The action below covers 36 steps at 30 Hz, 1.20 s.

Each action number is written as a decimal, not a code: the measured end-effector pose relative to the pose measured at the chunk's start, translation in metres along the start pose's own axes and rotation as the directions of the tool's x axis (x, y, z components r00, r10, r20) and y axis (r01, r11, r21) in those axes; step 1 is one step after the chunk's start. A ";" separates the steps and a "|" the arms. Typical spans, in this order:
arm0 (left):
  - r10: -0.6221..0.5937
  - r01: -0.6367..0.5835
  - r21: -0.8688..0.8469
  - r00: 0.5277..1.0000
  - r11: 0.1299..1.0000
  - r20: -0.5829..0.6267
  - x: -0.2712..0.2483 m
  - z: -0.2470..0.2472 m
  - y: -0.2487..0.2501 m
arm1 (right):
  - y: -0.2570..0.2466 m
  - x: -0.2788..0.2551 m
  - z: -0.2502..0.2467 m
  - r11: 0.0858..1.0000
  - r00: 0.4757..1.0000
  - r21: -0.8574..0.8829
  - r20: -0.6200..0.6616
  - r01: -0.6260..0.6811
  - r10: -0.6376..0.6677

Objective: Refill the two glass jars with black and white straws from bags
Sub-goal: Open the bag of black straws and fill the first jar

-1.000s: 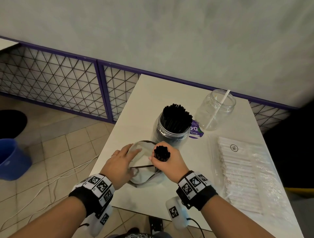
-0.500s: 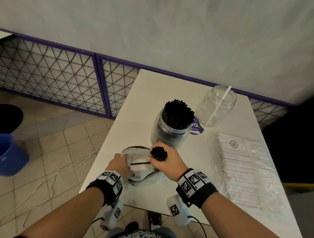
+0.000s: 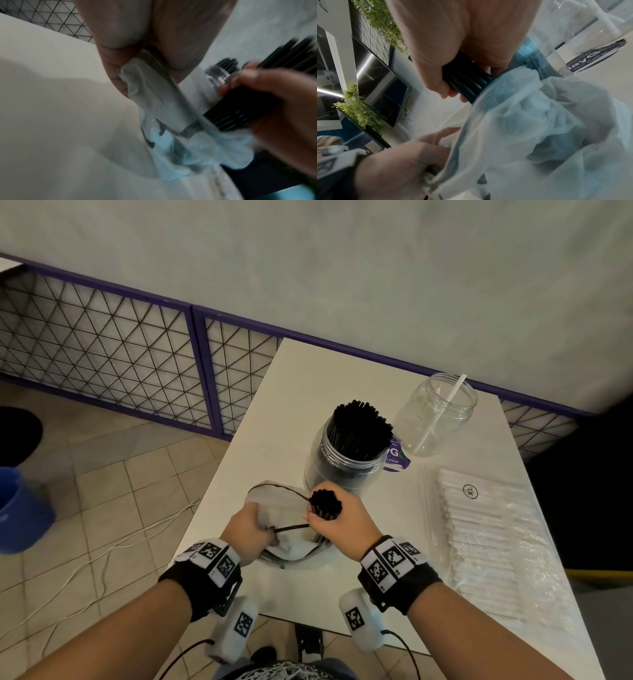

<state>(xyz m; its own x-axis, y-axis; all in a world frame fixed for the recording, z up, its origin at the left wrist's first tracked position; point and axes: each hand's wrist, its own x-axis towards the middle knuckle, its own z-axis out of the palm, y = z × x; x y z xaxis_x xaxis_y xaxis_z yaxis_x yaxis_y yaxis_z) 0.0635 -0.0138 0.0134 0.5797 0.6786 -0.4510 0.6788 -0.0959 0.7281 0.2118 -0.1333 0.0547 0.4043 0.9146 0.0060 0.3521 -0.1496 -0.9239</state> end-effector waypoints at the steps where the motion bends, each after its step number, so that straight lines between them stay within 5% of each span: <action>1: 0.029 -0.029 -0.068 1.000 0.997 0.001 -0.002 -0.001 0.002 | 0.000 0.000 -0.001 1.000 1.000 -0.007 0.007 -0.005 0.005; 10: 0.108 -0.086 -0.369 0.993 0.926 0.041 -0.023 -0.006 0.033 | 0.005 0.000 -0.008 0.975 0.995 -0.214 0.090 0.059 -0.040; 19: 0.115 -0.086 -0.380 0.992 0.921 0.055 -0.023 -0.006 0.044 | 0.005 0.002 -0.005 0.933 0.990 -0.338 0.102 0.125 -0.096; 26: 0.110 -0.104 -0.301 0.994 0.948 0.002 -0.022 -0.006 0.045 | -0.010 -0.004 -0.016 0.998 0.998 -0.009 0.004 0.061 -0.061; 36: 0.076 -0.048 -0.491 0.996 0.870 0.037 -0.019 -0.007 0.049 | -0.026 -0.012 -0.024 0.997 0.966 0.069 0.250 0.045 -0.061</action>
<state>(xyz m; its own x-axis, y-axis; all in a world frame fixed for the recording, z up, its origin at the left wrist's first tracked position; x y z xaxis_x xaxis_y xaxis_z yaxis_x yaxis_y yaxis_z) 0.0829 -0.0260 0.0617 0.6457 0.6420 -0.4134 0.3414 0.2415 0.9084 0.2176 -0.1497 0.0875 0.1586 0.9868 -0.0338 0.3106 -0.0823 -0.9470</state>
